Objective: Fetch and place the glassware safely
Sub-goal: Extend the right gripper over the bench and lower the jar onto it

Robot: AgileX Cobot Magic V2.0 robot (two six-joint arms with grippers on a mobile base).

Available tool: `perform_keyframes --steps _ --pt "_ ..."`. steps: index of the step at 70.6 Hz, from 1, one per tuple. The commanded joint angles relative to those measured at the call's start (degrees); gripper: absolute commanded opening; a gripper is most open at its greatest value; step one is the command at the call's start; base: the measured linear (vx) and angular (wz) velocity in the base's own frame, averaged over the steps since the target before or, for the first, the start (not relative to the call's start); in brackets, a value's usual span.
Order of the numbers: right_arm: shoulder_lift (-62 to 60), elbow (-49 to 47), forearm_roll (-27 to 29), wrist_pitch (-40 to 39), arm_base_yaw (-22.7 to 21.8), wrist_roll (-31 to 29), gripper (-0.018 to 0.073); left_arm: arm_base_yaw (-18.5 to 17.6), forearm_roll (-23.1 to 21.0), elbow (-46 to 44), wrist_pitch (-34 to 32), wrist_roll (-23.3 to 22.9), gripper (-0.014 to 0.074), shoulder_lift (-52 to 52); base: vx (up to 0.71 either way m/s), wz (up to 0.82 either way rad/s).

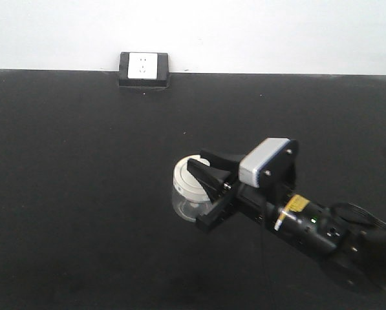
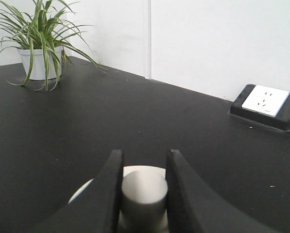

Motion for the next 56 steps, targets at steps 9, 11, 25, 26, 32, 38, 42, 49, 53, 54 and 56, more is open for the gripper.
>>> perform_keyframes --steps 9,11,25,26,32,38,42,49,53,54,56 --pt "5.2 -10.6 1.3 -5.9 -0.1 -3.2 -0.0001 -0.4 -0.4 -1.5 -4.3 -0.4 -0.0007 0.1 0.0 0.0" --pt "6.2 -11.9 1.3 -5.3 -0.2 -3.3 -0.0001 -0.4 -0.4 -1.5 -4.3 -0.4 -0.0007 0.1 0.0 0.0" --pt "11.3 -18.8 0.4 -4.0 -3.9 -2.7 -0.0001 -0.4 -0.4 -1.5 -4.3 -0.4 -0.0007 0.1 0.0 0.0" --pt "11.4 -19.0 0.3 -4.0 -4.3 -2.6 -0.0001 -0.4 -0.4 -1.5 -4.3 -0.4 -0.0007 0.1 0.0 0.0" --pt "13.0 -20.7 0.0 -4.0 -6.8 -2.4 -0.0001 -0.4 -0.4 -1.5 -4.3 -0.4 -0.0007 0.1 0.0 0.0" --pt "14.2 -21.2 -0.2 -4.2 -8.5 -2.3 -0.0001 -0.4 -0.4 -1.5 -4.3 -0.4 -0.0007 0.1 0.0 0.0" --pt "15.0 -21.3 -0.3 -4.4 -9.4 -2.3 -0.0001 -0.4 -0.4 -1.5 -4.3 -0.4 -0.0007 0.1 0.0 0.0" --pt "16.4 -21.3 -0.6 -4.4 -10.2 -2.4 -0.0001 -0.4 -0.4 -1.5 -4.3 -0.4 -0.0007 0.1 0.0 0.0" --pt "17.3 -21.3 -1.2 -4.4 -10.5 -2.4 -0.0001 -0.4 -0.4 -1.5 -4.3 -0.4 -0.0007 0.1 0.0 0.0" --pt "17.6 -21.3 -1.5 -4.4 -10.4 -2.4 -0.0001 -0.4 -0.4 -1.5 -4.3 -0.4 -0.0007 0.1 0.0 0.0" --pt "18.1 -21.3 -1.7 -4.4 -10.4 -2.4 -0.0001 -0.4 -0.4 -1.5 -4.3 -0.4 -0.0007 0.1 0.0 0.0"
